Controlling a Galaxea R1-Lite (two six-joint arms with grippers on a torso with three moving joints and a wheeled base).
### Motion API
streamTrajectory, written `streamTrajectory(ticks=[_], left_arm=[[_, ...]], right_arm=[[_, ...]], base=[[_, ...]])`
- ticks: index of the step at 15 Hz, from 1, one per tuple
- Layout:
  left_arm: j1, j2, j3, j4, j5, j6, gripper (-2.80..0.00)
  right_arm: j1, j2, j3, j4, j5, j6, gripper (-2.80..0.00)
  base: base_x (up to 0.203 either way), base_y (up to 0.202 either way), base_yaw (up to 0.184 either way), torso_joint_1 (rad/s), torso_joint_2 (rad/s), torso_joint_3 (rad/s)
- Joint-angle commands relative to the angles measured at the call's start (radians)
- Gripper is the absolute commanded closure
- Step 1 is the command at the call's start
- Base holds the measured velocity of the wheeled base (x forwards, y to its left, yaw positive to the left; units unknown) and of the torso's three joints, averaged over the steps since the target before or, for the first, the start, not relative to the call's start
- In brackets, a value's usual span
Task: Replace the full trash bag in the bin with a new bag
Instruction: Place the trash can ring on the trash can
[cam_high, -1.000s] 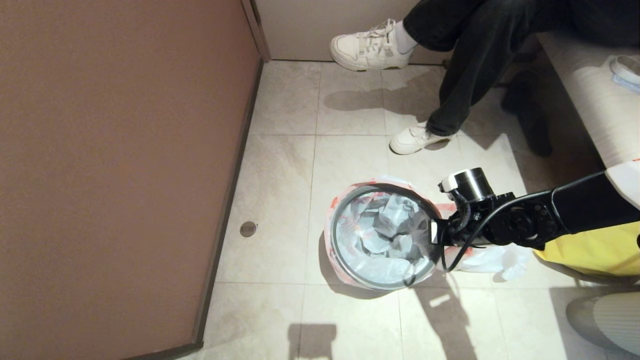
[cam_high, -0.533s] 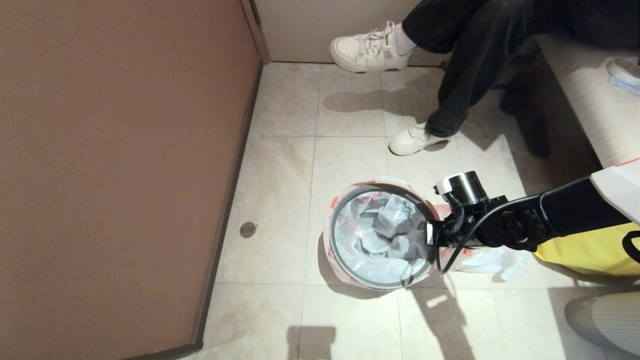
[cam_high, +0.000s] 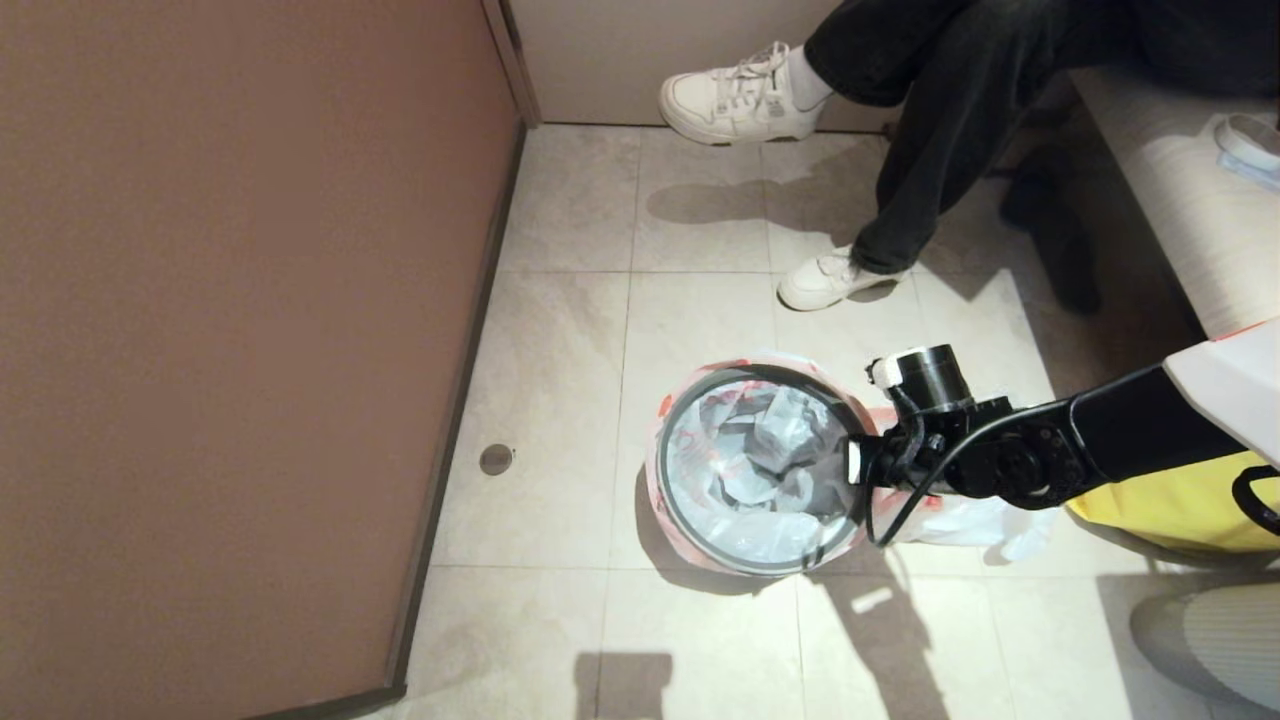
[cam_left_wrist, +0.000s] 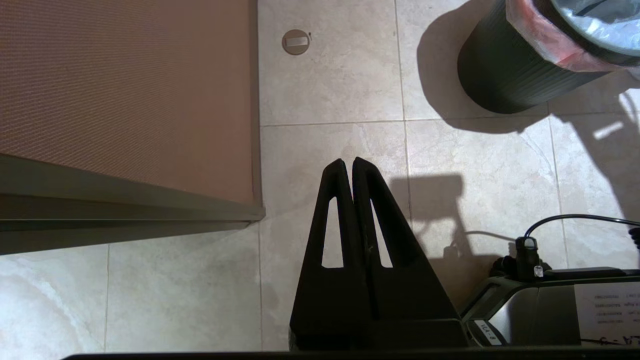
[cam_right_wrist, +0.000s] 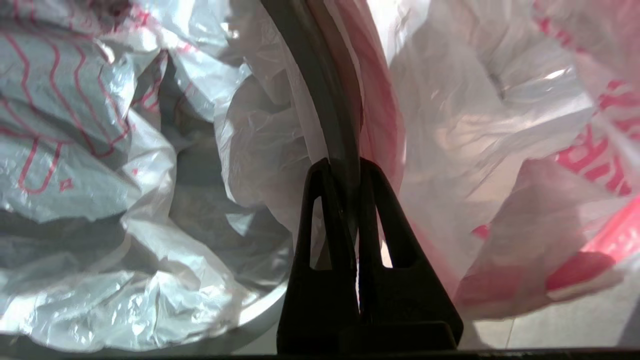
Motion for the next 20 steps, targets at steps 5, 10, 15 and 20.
streamTrajectory(ticks=[5,10,15,20], left_arm=[[0.000,0.000,0.000,0.001,-0.001,0.000,0.00],[0.000,0.000,0.000,0.001,0.000,0.000,0.00],[0.000,0.000,0.000,0.001,-0.001,0.000,0.00],[0.000,0.000,0.000,0.001,-0.001,0.000,0.00]], right_arm=[[0.003,-0.003,0.004,-0.010,-0.019,0.002,0.00],[0.018,-0.075,0.018,0.003,-0.015,0.004,0.00],[0.027,-0.086,0.021,0.006,-0.013,0.004,0.00],[0.023,-0.095,0.020,0.029,-0.016,-0.004,0.00]], base=[[0.000,0.000,0.000,0.000,0.00,0.000],[0.000,0.000,0.000,0.000,0.00,0.000],[0.000,0.000,0.000,0.000,0.00,0.000],[0.000,0.000,0.000,0.000,0.00,0.000]])
